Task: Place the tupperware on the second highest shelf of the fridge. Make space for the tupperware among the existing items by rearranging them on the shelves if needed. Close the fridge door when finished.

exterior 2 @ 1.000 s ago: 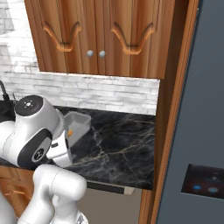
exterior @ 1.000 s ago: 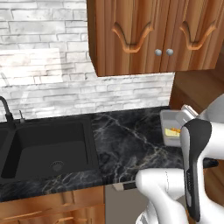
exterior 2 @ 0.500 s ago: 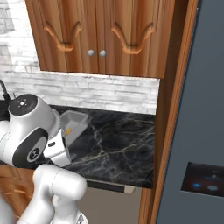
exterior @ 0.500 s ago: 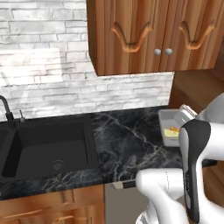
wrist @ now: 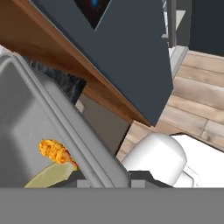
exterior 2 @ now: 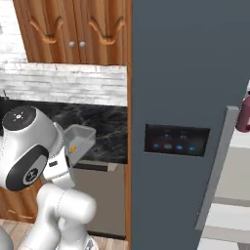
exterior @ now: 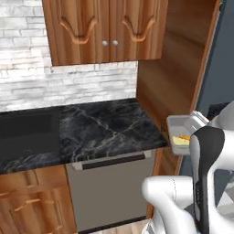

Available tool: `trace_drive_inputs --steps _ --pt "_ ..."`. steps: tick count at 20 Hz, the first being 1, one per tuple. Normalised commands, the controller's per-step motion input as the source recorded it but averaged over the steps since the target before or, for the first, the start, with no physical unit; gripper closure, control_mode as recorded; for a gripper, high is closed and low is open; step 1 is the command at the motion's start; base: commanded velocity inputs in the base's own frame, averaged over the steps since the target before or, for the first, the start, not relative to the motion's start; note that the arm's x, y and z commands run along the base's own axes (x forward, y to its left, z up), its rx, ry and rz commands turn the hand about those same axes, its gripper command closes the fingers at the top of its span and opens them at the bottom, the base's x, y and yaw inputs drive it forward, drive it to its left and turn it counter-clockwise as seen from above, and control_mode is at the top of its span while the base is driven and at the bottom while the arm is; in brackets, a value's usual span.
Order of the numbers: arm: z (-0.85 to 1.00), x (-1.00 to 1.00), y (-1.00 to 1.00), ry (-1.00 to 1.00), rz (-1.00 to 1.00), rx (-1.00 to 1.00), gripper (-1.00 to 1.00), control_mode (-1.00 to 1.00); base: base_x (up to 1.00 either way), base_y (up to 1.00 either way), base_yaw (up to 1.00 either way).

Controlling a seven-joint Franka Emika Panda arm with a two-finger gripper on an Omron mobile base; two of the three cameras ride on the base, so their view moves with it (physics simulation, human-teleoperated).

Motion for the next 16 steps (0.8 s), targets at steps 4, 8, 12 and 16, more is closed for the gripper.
trace_drive_inputs --steps 4,8,12,16 --pt "0.00 0.00 0.00 0.00 0.00 0.00 1.00 1.00 0.31 -1.00 -0.14" --pt "0.00 0.00 0.00 0.00 0.00 0.00 1.00 1.00 0.13 -1.00 -0.02" --pt "0.00 0.00 0.00 0.00 0.00 0.00 1.00 1.00 0.02 -1.00 0.00" --pt "0.00 0.00 0.00 0.00 0.00 0.00 1.00 1.00 0.04 -0.79 -0.01"
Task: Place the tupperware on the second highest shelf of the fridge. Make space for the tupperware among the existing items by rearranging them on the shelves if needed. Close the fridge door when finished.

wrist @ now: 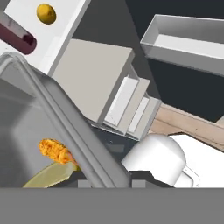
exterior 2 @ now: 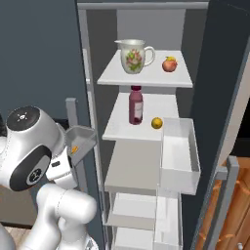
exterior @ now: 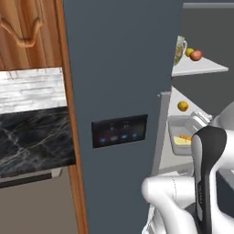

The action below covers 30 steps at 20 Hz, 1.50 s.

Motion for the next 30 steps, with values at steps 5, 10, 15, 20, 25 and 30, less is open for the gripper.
trace_drive_inputs --steps 5,10,15,20,25,30 --pt "0.00 0.00 0.00 0.00 0.00 0.00 1.00 1.00 0.30 -0.29 -0.01" --pt "0.00 0.00 0.00 0.00 0.00 0.00 1.00 1.00 0.37 -0.44 0.00" --pt "0.00 0.00 0.00 0.00 0.00 0.00 1.00 1.00 0.44 -0.40 0.00" --pt "0.00 0.07 -0.08 0.00 0.00 0.00 1.00 -1.00 0.34 -0.37 -0.01" --pt "-0.17 0.41 -0.51 0.00 -0.02 -0.06 1.00 -1.00 0.00 0.00 0.00" --pt "-0.10 0.61 -0.56 0.01 -0.01 0.00 1.00 -1.00 0.00 0.00 0.00"
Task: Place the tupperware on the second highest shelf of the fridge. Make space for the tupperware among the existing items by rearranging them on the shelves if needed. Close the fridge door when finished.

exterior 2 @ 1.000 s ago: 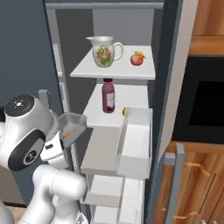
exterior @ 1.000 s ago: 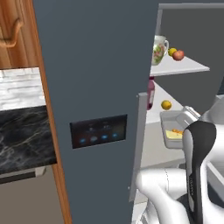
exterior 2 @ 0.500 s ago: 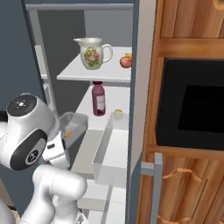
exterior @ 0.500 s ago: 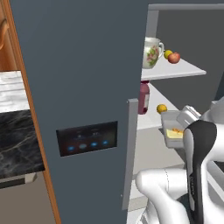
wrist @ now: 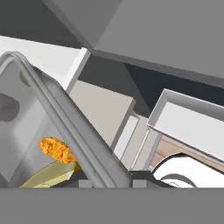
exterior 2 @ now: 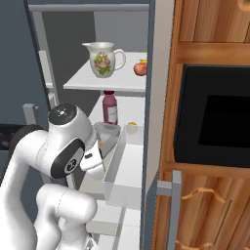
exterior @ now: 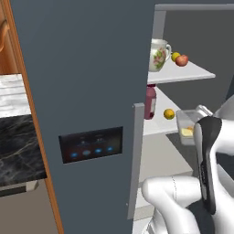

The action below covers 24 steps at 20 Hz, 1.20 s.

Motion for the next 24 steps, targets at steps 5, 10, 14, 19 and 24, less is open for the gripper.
trace_drive_inputs --steps 5,10,14,19,24 --pt "-0.36 0.43 -0.09 0.07 0.00 -0.04 1.00 -1.00 0.00 0.00 0.00" --pt "-0.21 0.76 0.00 0.02 0.00 -0.02 1.00 -1.00 0.00 0.00 0.00" --pt "-0.31 0.60 0.00 0.02 0.00 0.00 1.00 -1.00 0.00 0.00 0.00" --pt "-0.35 0.13 -0.15 0.07 0.00 0.01 1.00 -1.00 0.00 0.00 0.00" --pt "-0.06 0.23 -0.08 0.01 0.00 0.01 1.00 -1.00 0.00 0.00 0.00"
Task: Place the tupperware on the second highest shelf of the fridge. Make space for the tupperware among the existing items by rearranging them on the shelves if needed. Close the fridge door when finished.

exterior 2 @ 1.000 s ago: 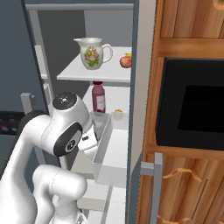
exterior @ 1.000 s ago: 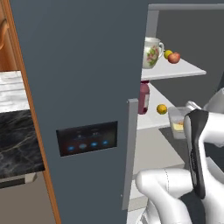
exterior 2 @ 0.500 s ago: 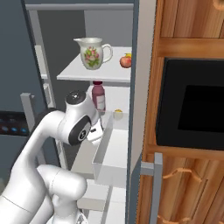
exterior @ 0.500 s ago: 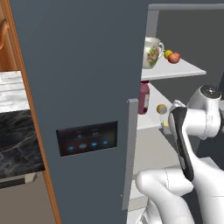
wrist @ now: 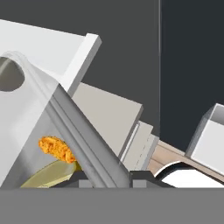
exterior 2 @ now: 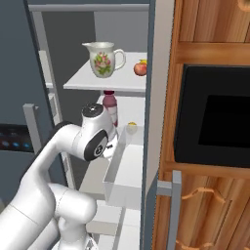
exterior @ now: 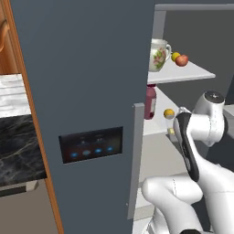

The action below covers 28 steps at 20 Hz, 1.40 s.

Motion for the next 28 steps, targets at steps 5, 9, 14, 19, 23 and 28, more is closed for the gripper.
trace_drive_inputs --steps 5,9,14,19,23,28 --pt "0.21 0.12 0.00 -0.02 -0.01 0.00 1.00 -1.00 0.00 0.00 0.00" --pt "-0.11 0.14 -0.08 0.06 0.00 0.02 1.00 -1.00 0.00 0.00 0.00" --pt "-0.09 0.22 -0.09 0.08 0.00 0.00 1.00 -1.00 0.00 0.00 0.00" --pt "-0.07 0.39 -0.13 0.01 0.00 0.00 1.00 -1.00 0.00 0.00 0.00" --pt "-0.12 0.63 -0.27 0.00 0.00 0.00 1.00 -1.00 0.00 0.00 0.00" --pt "-0.09 0.64 -0.17 0.00 0.00 0.00 1.00 -1.00 0.00 0.00 0.00"
